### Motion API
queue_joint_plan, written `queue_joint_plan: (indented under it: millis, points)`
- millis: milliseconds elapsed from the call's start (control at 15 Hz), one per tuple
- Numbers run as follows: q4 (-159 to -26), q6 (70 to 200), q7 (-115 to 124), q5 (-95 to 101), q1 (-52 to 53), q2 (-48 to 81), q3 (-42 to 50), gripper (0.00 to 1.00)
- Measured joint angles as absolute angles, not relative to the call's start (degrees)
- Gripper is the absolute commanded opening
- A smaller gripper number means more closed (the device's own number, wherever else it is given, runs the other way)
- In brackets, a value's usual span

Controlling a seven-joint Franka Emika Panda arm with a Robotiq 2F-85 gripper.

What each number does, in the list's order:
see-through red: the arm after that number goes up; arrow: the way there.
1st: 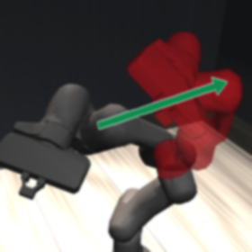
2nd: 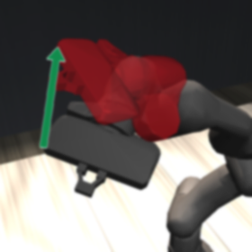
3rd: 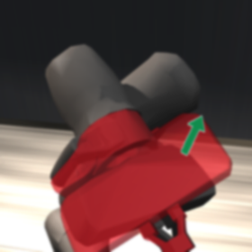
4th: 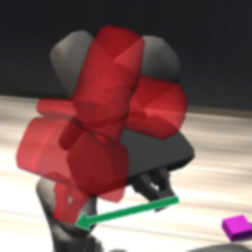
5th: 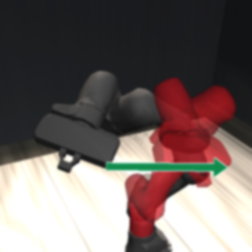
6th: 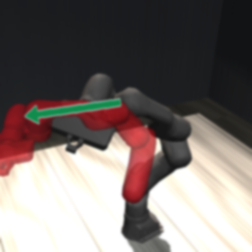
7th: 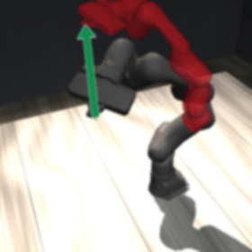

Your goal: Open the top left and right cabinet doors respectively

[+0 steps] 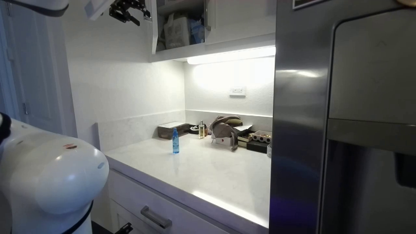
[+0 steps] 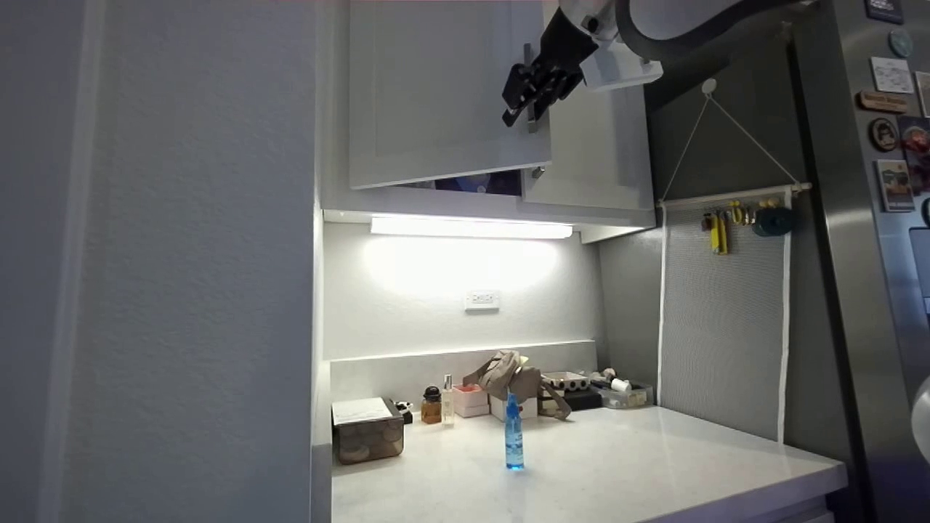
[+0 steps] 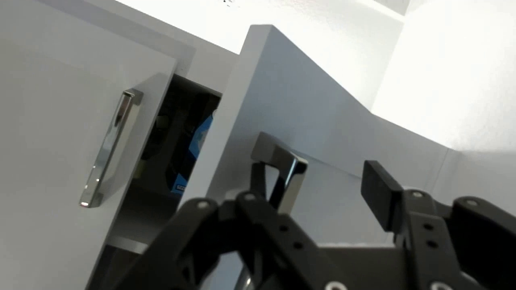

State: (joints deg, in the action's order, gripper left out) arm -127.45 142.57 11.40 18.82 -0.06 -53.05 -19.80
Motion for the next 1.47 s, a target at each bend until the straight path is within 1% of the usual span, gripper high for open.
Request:
queue_joint_plan:
  millis: [67, 467, 800, 1133, 1467]
  points:
    - [-127.45, 142.14, 9.77, 18.82, 0.52, -52.90, -19.89, 1.00]
    - [-130.01, 130.82, 3.44, 16.67, 6.77, -52.44, -19.97, 1.00]
    - [-132.05, 125.49, 1.45, 14.27, 11.95, -51.55, -19.25, 1.00]
    - [-132.12, 120.66, 1.46, 14.38, 11.68, -51.59, -18.72, 1.00]
    - [-134.42, 120.21, 1.45, 14.56, 11.49, -53.24, -14.78, 1.00]
